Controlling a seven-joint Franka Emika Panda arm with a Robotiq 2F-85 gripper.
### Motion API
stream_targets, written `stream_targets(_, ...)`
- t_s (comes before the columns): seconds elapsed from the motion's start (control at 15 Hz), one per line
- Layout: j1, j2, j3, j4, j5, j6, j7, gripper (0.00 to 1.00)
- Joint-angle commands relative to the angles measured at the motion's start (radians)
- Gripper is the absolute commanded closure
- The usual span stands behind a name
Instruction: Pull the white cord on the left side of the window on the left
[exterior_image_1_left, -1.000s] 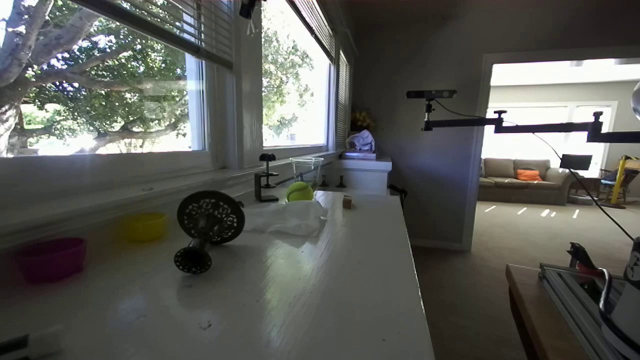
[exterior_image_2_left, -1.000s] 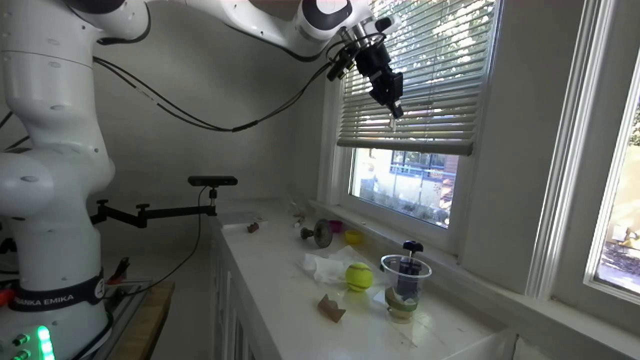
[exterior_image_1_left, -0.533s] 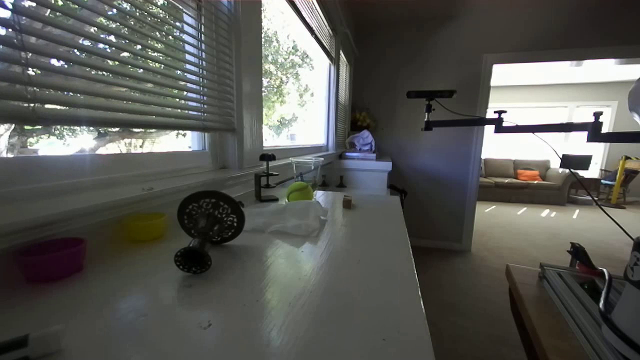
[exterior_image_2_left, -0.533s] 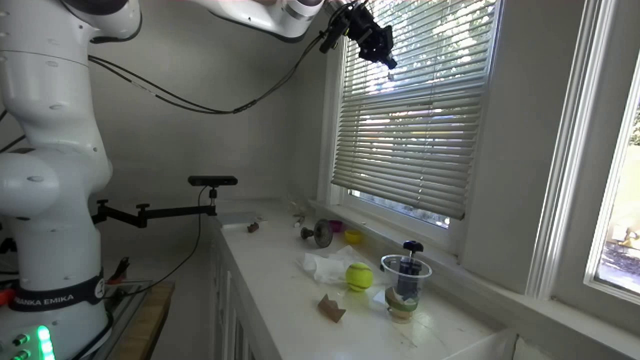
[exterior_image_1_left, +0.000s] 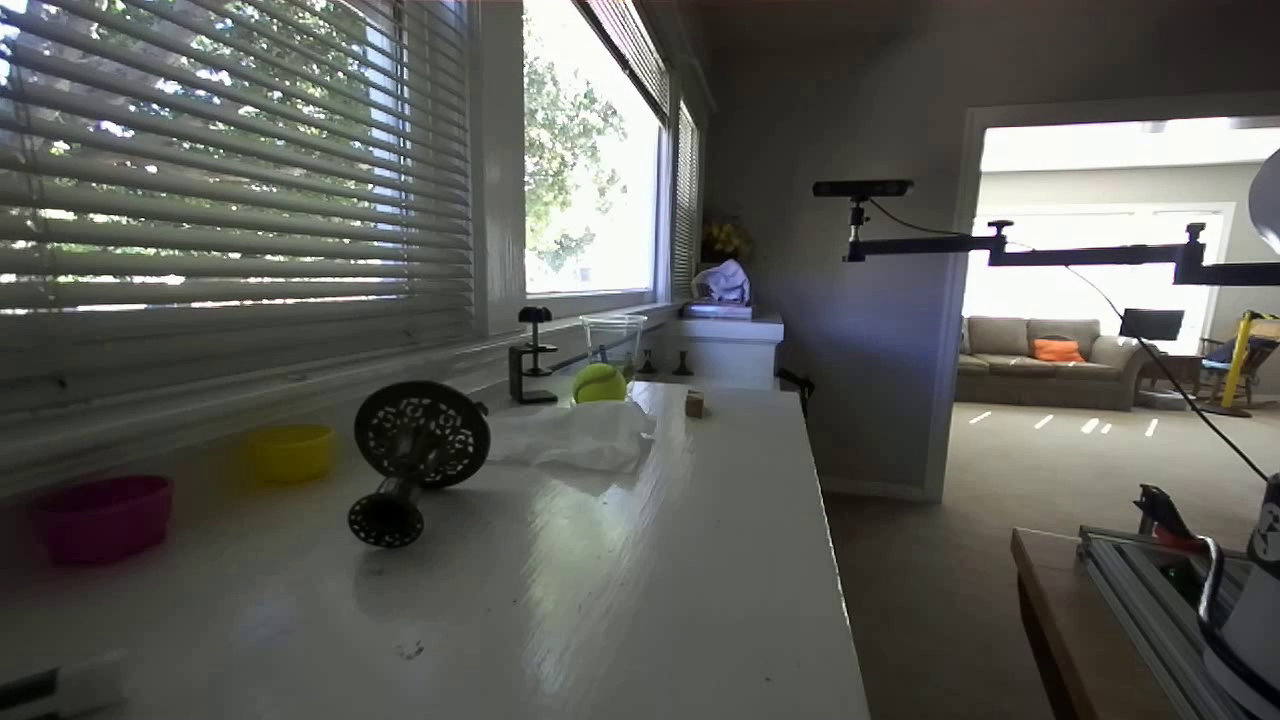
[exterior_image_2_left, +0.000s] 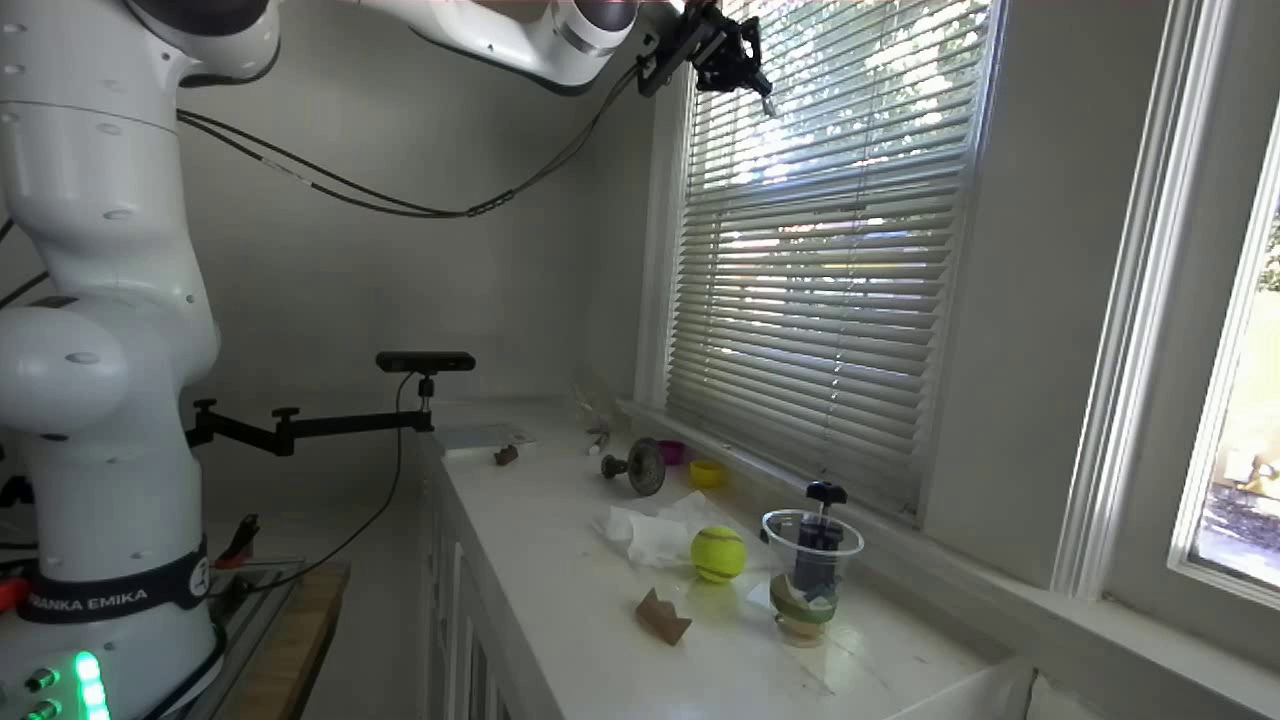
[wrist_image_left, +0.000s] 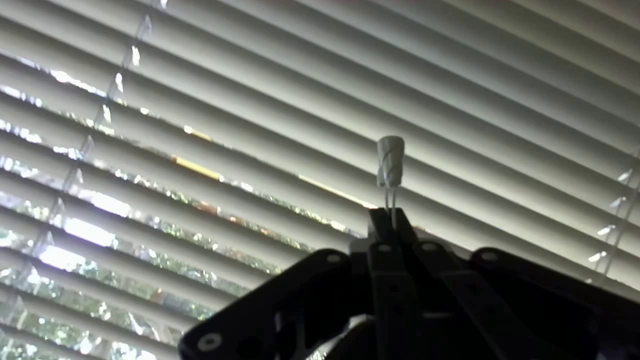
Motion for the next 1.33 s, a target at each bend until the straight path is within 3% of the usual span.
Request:
stream_targets(0.0, 0.018, 0.005, 0.001, -0.007, 0.043, 0.126, -0.107, 1.0)
stream_targets(0.13, 0.024, -0.006, -0.004, -0.023, 0.064, 0.145, -0.13, 1.0)
stream_targets(0.2, 0.026, -0.013, -0.002, -0.026, 0.068, 0.126, -0.126, 0.73)
stream_targets(0.33, 0.04, -0.041, 0.001, -0.038, 0.135, 0.068, -0.141, 0.68)
stream_targets(0.6, 0.092, -0.107, -0.007, -0.064, 0.369, -0.041, -0.243, 0.39)
stream_targets(0.93, 0.114, -0.131, -0.028, -0.051, 0.564, -0.285, -0.212, 0.05)
stream_targets(1.27, 0.102, -0.114, -0.036, -0.047, 0.676, -0.482, -0.184, 0.0)
